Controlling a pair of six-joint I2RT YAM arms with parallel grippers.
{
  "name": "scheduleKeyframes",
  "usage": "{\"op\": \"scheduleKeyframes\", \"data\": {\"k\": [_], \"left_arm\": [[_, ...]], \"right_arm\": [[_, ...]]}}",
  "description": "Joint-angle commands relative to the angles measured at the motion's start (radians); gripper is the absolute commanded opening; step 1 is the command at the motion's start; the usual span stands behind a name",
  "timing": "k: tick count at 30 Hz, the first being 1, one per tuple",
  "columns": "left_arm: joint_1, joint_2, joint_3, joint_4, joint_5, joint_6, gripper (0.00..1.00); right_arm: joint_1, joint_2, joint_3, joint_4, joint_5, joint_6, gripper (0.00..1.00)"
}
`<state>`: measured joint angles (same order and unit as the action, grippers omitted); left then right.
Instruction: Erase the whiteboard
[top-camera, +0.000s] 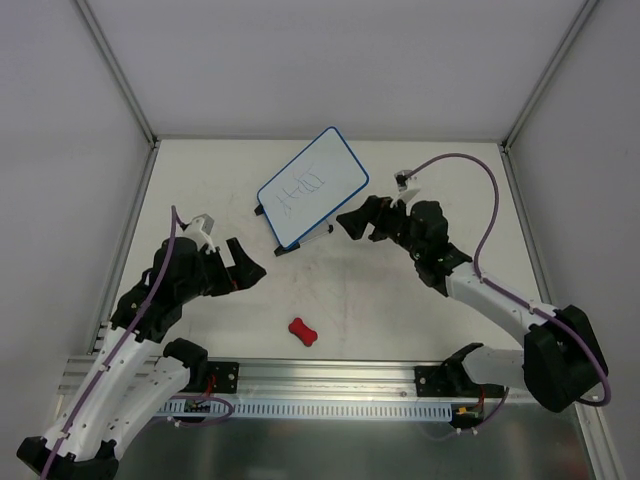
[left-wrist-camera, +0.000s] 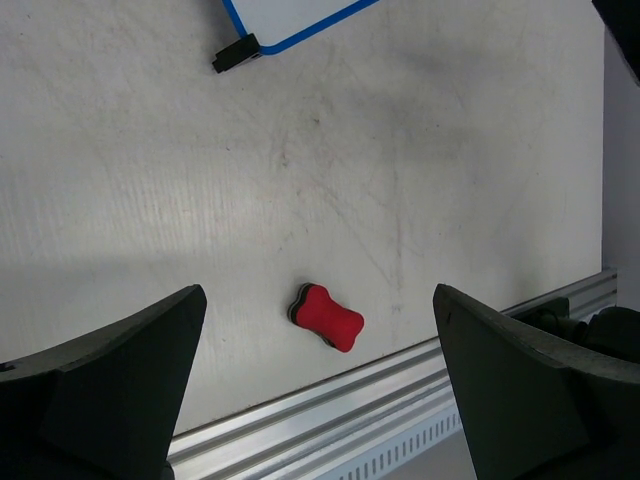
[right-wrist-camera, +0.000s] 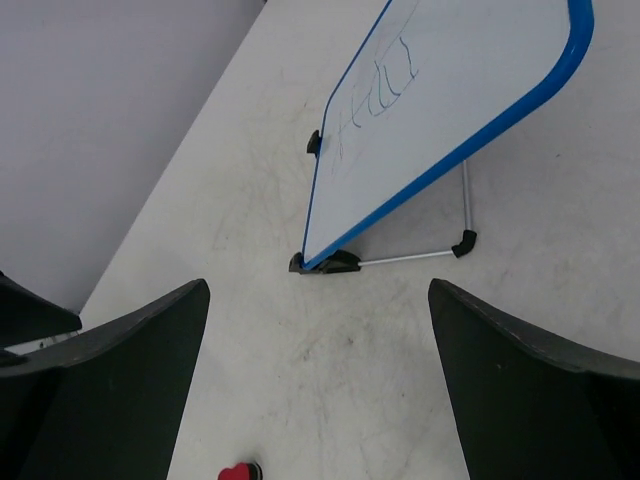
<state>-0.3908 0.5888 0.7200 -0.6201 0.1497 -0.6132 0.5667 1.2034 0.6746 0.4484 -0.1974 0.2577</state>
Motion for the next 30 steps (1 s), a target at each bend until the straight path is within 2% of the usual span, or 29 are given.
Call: {"op": "scheduleKeyframes", "data": {"k": [1,3,14,18,23,26,30], "left_arm": [[0.009,0.003,-0.019,0.011,0.025,-0.039,0.99],[0.009,-0.001,-0.036,0.01,0.025,-0.036,0.99],[0.0,-0.032,-0.07,0.011,-0.002,-0.085,0.99],[-0.074,0.022,-0.064,0.014,-0.08,-0.123,0.99],[-0.325,0.133,-0.001,0.02,-0.301,-0.2,0.99],[-0.397,0.215,0.033,0.022,-0.354,-0.237,0.99],[-0.421,0.258,0.053,0.031,-0.366,-0.249,0.99]], "right_arm": [[-0.022,0.067,0.072,0.153,-0.036,0.086,0.93],[-0.031,0.094,0.095,0.154,-0.014,0.092,0.9],[-0.07,0.248,0.217,0.15,0.033,0.147,0.9],[-0.076,0.289,0.227,0.151,0.036,0.132,0.9],[-0.087,0.34,0.229,0.182,0.041,0.121,0.9],[-0.09,0.346,0.208,0.203,0.046,0.121,0.9],[-0.108,0.361,0.204,0.249,0.044,0.121,0.9]]}}
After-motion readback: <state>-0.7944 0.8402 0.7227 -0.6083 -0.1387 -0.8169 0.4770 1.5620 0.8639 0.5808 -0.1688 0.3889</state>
